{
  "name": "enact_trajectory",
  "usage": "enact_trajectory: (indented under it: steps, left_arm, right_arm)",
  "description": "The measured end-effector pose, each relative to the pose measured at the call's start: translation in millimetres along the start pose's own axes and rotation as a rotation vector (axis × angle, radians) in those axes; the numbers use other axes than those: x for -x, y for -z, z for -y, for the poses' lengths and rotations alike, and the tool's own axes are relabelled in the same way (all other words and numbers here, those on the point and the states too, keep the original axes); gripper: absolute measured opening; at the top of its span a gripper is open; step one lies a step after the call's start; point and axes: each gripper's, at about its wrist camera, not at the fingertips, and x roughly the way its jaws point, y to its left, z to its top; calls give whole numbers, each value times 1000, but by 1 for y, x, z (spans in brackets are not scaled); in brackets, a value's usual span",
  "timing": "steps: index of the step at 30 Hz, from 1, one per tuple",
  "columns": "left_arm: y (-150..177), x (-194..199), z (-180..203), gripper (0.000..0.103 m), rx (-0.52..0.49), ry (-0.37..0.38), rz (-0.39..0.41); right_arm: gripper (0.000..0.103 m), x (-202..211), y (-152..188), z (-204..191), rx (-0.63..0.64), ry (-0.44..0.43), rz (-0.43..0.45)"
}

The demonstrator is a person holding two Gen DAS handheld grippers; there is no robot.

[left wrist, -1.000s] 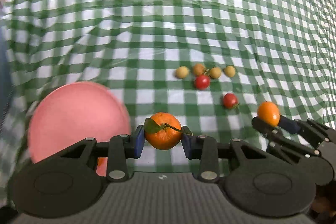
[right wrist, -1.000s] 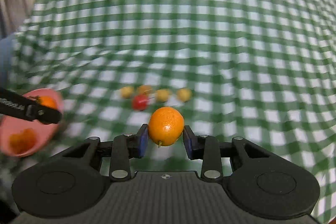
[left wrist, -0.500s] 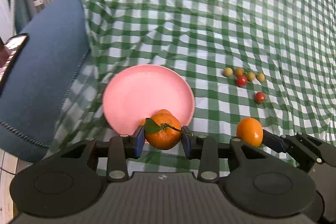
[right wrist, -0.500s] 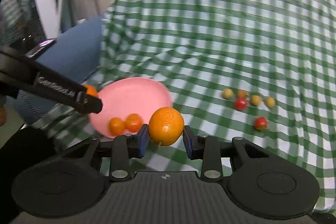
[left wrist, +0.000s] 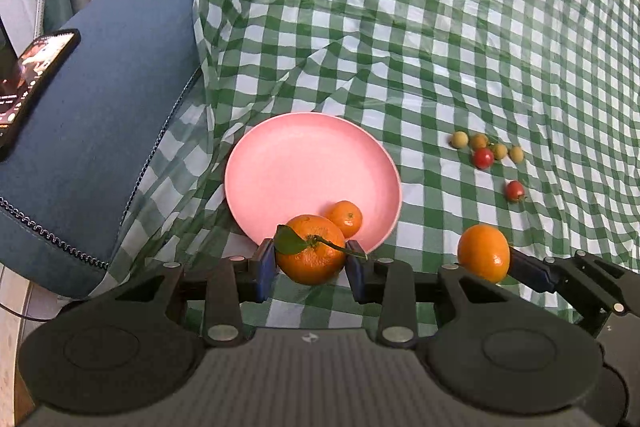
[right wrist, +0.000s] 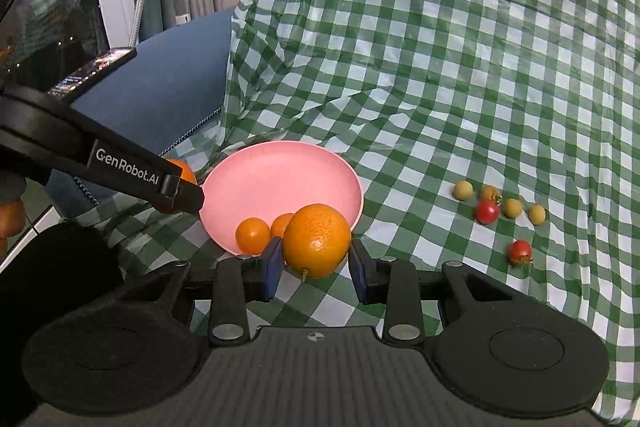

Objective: Organize fruits
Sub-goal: 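Carry both tangerines to the pink plate and release them onto it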

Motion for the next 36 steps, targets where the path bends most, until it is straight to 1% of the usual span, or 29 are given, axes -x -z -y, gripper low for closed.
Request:
enact_trajectory:
  steps: [7,13,19,25,26,27,28,29,30,31,32,33,34,36]
  left_arm:
    - [-16,-31,-14,41,-6,-15,-17]
    - [-34,-63,-21,41,2,-10,-44]
    - [-44,-100,-22,41,-2,-22,-91]
    - [-47,-130,-23,42,-12,-36,-145]
    - [-48,-132,-23,44,-13,-37,-147]
    - [-49,-131,-24,61,-13,-32,-143]
    - [-52,-127,-26,87,-8,-29,-130]
    - [-55,-121,-29,97,4,-35,-105]
    - [-57,-110,-32,103,20,-43,-57]
    - [-57,-98,-35,103,28,-47,-11]
    - [-56,-86,-38,103,21,-43,18]
    - [-54,-77,-40,103,16,-45,27]
    - [-50,-69,-42,103,16,-53,33]
    - [-34,-52,-46,103,10,-96,34]
  right_arm:
    - [36,-37,-12,-2,31,-1,-20]
    - [36,-78,-21,1,46,1,-47]
    - [36,-117,-24,7,41,-2,-100]
    - [37,-140,-22,5,54,-12,-145]
    - [37,-141,-23,4,58,-16,-148]
    - [37,-141,-24,4,62,-19,-142]
    - [38,-138,-25,4,64,-15,-125]
    - [48,-134,-28,4,69,-4,-113]
    - [62,-129,-30,5,73,6,-106]
    - [68,-122,-31,6,74,13,-96]
    - [76,-114,-32,6,72,18,-87]
    - [79,-105,-30,7,69,23,-83]
    - [81,-94,-27,7,62,29,-86]
    - [89,-76,-17,7,38,44,-106]
